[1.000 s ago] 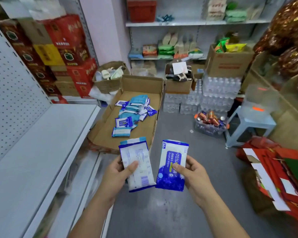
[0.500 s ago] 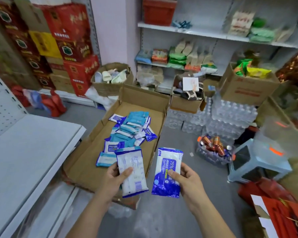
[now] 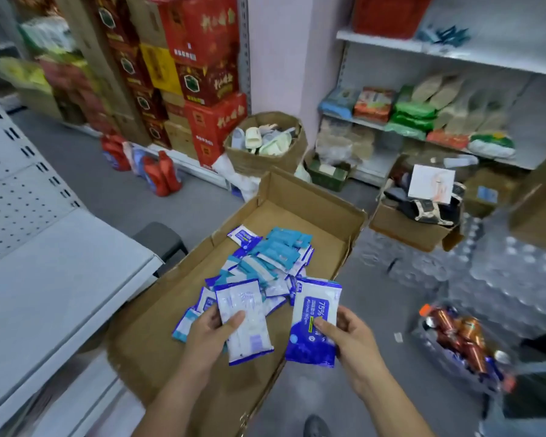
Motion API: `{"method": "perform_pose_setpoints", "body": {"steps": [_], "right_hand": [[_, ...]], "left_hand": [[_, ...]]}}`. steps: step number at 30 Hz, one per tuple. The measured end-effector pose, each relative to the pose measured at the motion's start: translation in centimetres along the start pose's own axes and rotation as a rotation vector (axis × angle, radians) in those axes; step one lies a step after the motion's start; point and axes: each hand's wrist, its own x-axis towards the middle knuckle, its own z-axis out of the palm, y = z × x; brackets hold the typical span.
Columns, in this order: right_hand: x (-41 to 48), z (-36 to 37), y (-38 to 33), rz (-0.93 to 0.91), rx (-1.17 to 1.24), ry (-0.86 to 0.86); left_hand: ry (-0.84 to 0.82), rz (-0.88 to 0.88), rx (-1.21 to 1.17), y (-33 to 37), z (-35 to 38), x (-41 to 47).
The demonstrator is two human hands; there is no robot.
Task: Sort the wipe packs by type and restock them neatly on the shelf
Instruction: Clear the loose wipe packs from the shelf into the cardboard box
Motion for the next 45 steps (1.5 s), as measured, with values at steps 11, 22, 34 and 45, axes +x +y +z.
{"method": "perform_pose_setpoints", "body": {"steps": [11,22,34,45], "right_hand": [[16.4,1.0,-2.1,0.210,-0.246,-0.110],[27.0,6.0,6.6,0.302,-0.766,-0.239],[21.9,8.2,3.1,-0.047,-0.987,-0.430],[3.2,16.1,4.7,-0.174,-0.768,-1.078]], "left_hand": [[0.290,-0.117,0.019,-4.1,1.5,9.0],[0.386,-0.389,0.030,-15.2,-0.5,15.7],[0.546,-0.285,0.148,-14.0,-1.2,9.4],[0.936,0.157,0.044,-7.7,-3.3,-11.9]]}}
